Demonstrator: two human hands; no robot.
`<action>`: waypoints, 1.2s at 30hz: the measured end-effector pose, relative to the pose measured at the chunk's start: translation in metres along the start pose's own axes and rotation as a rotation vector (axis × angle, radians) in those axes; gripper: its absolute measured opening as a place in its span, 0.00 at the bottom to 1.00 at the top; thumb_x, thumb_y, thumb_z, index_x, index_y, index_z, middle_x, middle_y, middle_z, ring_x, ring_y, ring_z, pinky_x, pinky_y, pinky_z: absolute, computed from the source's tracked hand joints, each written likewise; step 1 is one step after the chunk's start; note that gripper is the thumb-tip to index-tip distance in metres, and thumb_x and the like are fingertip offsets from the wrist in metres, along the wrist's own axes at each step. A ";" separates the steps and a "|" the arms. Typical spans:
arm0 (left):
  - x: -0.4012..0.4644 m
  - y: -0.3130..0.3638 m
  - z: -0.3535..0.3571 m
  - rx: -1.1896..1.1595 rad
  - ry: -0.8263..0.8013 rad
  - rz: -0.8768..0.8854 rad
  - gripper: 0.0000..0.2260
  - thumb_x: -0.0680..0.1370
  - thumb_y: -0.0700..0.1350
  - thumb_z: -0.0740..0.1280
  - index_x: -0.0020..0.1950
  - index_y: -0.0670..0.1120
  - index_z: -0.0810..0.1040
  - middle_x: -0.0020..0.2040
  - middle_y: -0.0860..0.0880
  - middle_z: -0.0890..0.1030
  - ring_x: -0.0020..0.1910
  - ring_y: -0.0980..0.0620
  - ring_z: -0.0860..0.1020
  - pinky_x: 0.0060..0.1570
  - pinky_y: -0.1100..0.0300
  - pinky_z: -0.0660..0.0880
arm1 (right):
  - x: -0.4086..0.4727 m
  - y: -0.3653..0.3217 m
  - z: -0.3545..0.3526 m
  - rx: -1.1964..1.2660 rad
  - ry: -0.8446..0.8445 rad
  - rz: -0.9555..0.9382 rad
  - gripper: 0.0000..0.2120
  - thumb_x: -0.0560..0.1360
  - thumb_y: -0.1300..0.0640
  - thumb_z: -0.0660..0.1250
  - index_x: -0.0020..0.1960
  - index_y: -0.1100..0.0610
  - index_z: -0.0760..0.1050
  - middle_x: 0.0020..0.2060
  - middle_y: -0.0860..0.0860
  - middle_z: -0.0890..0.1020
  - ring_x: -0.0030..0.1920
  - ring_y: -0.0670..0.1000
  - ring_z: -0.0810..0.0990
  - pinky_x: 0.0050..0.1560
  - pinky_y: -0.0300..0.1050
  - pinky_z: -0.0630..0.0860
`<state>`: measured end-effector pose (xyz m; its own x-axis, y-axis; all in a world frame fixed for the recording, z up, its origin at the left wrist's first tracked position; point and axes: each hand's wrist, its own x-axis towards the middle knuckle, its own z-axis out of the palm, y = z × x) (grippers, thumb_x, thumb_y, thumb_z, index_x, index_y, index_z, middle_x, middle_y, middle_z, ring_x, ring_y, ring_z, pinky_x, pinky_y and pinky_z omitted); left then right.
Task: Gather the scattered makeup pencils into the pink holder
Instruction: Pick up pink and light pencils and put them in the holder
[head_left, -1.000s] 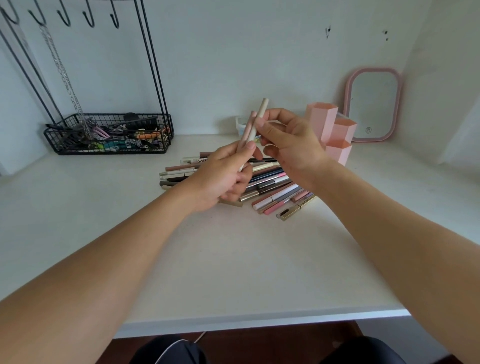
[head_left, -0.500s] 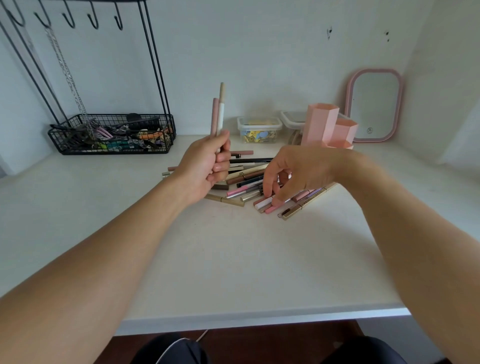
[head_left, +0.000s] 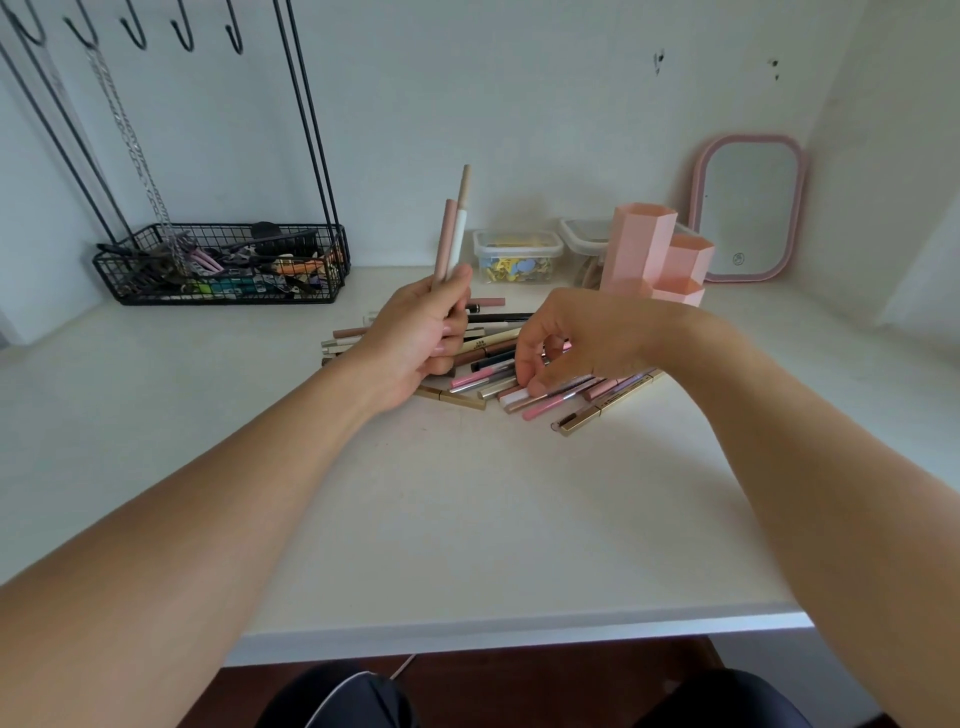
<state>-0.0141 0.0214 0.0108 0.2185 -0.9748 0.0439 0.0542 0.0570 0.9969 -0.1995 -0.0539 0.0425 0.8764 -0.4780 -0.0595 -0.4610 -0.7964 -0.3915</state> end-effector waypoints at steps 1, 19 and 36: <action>0.000 -0.001 0.001 0.005 -0.007 -0.008 0.16 0.83 0.55 0.63 0.39 0.49 0.68 0.28 0.54 0.62 0.24 0.56 0.58 0.19 0.66 0.56 | 0.000 0.000 0.000 -0.003 0.008 0.000 0.03 0.73 0.56 0.76 0.46 0.53 0.85 0.37 0.43 0.83 0.34 0.36 0.76 0.39 0.25 0.69; -0.006 0.003 0.003 -0.009 0.033 0.065 0.18 0.82 0.59 0.61 0.38 0.49 0.66 0.28 0.53 0.62 0.24 0.56 0.58 0.20 0.65 0.56 | -0.003 0.006 -0.010 -0.009 0.149 0.004 0.02 0.75 0.55 0.73 0.47 0.49 0.82 0.39 0.43 0.82 0.35 0.39 0.75 0.37 0.32 0.72; -0.018 0.005 0.019 0.003 -0.160 0.062 0.16 0.85 0.53 0.58 0.58 0.45 0.80 0.37 0.47 0.82 0.35 0.50 0.82 0.28 0.59 0.77 | 0.013 -0.015 0.000 1.206 0.652 -0.211 0.06 0.80 0.68 0.63 0.56 0.64 0.74 0.39 0.57 0.79 0.32 0.50 0.77 0.35 0.41 0.77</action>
<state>-0.0366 0.0347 0.0160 0.0632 -0.9914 0.1144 0.0426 0.1172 0.9922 -0.1808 -0.0481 0.0479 0.5366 -0.7410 0.4038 0.3676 -0.2254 -0.9023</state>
